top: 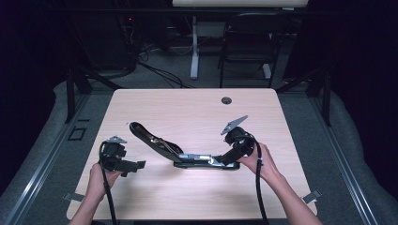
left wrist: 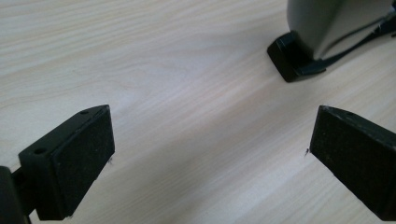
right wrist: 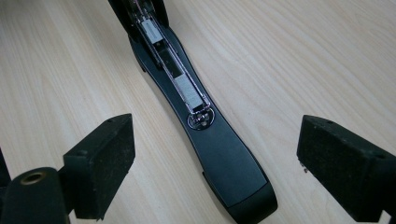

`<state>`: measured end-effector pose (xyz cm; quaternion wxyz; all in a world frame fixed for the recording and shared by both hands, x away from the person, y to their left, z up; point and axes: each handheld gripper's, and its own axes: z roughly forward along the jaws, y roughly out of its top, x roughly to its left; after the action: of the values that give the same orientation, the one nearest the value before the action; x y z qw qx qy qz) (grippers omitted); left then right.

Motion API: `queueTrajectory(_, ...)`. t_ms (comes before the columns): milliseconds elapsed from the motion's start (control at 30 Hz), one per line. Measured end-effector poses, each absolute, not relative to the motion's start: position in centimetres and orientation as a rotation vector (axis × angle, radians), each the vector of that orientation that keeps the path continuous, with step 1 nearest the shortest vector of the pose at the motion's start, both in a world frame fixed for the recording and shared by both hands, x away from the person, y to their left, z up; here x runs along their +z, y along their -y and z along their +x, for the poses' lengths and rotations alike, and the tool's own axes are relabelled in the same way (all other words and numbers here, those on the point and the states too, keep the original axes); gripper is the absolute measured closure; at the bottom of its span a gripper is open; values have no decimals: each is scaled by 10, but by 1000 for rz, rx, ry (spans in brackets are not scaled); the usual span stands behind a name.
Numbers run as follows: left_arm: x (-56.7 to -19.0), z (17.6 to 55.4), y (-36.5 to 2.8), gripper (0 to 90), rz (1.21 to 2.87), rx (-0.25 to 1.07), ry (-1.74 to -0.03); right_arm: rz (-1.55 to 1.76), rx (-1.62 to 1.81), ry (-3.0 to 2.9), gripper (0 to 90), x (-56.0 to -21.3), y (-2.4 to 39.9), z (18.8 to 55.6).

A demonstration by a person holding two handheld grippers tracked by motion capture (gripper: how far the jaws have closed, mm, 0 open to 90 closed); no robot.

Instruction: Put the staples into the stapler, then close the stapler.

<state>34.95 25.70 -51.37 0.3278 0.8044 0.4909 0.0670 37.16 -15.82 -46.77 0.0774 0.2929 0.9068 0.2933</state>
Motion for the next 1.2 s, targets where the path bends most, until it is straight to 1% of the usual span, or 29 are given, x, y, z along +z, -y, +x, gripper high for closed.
queueTrajectory(133,-514,352,-258,1,2089,174,-1289,872,866,-2704,113,-465,159,370)
queueTrajectory(233,-516,353,-255,40,2111,174,-1281,872,863,-2695,116,-466,159,370)
queueTrajectory(367,-515,355,-255,54,2080,170,-1282,864,852,-2678,141,-466,161,371)
queueTrajectory(433,-514,355,-255,101,2056,189,-1297,863,837,-2669,147,-465,160,372)
queueTrajectory(467,-513,356,-255,145,2040,196,-1309,866,831,-2661,150,-465,161,372)
queueTrajectory(533,-512,358,-254,169,2013,206,-1327,873,822,-2657,156,-465,161,374)
queueTrajectory(600,-512,359,-253,236,1990,209,-1326,876,821,-2648,171,-465,161,375)
queueTrajectory(667,-511,360,-251,275,1974,228,-1331,875,818,-2645,191,-465,160,375)
queueTrajectory(733,-509,360,-249,341,1953,246,-1325,865,820,-2636,245,-465,159,374)
queueTrajectory(800,-507,360,-248,389,1938,266,-1316,865,824,-2629,272,-465,159,374)
queueTrajectory(867,-505,361,-247,498,1929,282,-1285,871,821,-2620,310,-466,158,375)
queueTrajectory(900,-503,362,-247,531,1925,296,-1271,871,814,-2618,313,-466,158,375)
queueTrajectory(933,-501,362,-247,587,1912,306,-1259,870,811,-2608,330,-466,157,375)
queueTrajectory(1000,-498,364,-246,642,1891,340,-1240,872,804,-2592,376,-466,156,375)
queueTrajectory(1033,-497,364,-246,671,1884,354,-1228,872,807,-2584,415,-466,156,375)
queueTrajectory(1100,-495,364,-242,715,1862,383,-1209,867,807,-2572,586,-465,155,374)
queueTrajectory(1167,-493,362,-238,752,1868,401,-1178,858,809,-2569,675,-464,154,373)
queueTrajectory(1200,-491,360,-236,761,1870,411,-1162,854,811,-2563,703,-463,154,372)
